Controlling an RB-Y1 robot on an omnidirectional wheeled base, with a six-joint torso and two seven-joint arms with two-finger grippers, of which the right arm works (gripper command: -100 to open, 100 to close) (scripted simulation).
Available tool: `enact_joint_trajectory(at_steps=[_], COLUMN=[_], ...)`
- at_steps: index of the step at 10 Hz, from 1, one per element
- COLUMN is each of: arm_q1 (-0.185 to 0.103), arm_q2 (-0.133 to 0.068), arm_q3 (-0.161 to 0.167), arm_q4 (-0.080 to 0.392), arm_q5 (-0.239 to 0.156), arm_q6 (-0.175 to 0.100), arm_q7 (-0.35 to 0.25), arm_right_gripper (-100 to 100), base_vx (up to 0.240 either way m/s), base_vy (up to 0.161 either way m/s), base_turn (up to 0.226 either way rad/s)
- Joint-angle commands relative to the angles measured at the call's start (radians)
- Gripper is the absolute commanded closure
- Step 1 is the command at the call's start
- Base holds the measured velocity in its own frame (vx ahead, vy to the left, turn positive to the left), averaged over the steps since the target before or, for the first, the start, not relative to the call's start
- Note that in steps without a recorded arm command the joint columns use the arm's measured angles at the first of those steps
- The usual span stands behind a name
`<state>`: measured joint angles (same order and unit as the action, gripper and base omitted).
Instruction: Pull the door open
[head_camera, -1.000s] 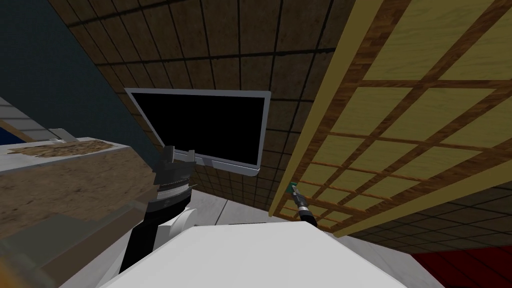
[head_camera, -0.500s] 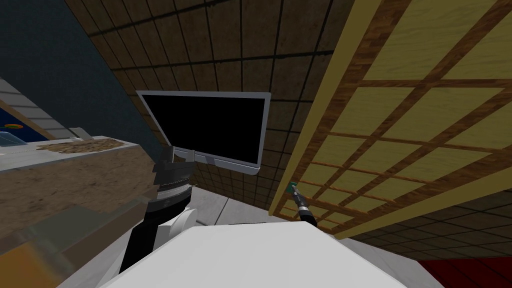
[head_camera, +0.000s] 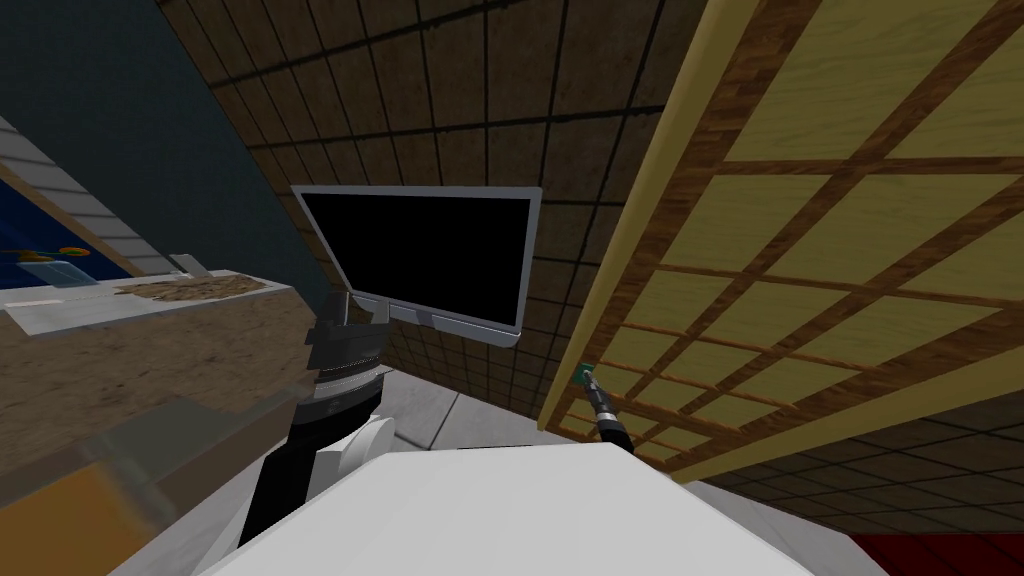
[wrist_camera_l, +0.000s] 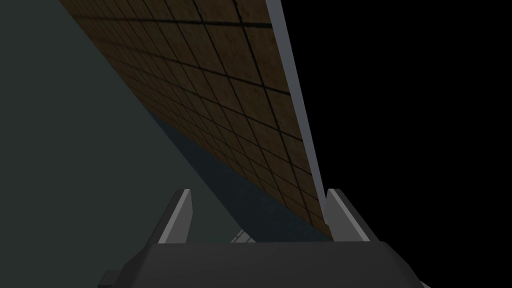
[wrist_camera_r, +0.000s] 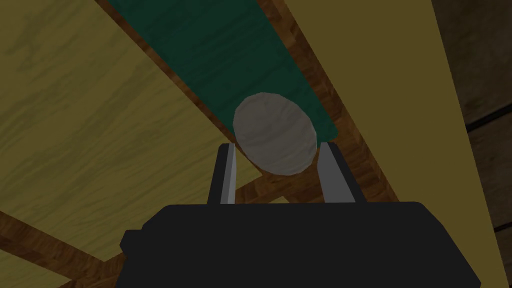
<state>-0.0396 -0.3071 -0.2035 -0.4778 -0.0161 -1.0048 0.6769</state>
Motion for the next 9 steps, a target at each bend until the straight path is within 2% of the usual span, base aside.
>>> enact_joint_trajectory(at_steps=[1, 4, 5, 6, 9], arm_q1=[0.002, 0.004, 0.004, 0.017, 0.040], arm_q2=[0.000, 0.001, 0.001, -0.004, -0.015], arm_q3=[0.002, 0.009, 0.009, 0.006, 0.000], arm_q4=[-0.003, -0.009, -0.009, -0.008, -0.004], arm_q5=[-0.013, -0.034, -0.034, -0.024, -0.011], arm_q6=[0.003, 0.008, 0.008, -0.007, -0.031], arm_q7=[-0.050, -0.126, -0.132, -0.089, -0.026], arm_right_gripper=[100, 100, 100, -100, -100], base_vx=[-0.035, -0.042, -0.035, -0.013, 0.012], base_vy=[-0.017, -0.020, -0.007, 0.028, 0.052], base_turn=[0.057, 0.057, 0.016, -0.045, -0.037])
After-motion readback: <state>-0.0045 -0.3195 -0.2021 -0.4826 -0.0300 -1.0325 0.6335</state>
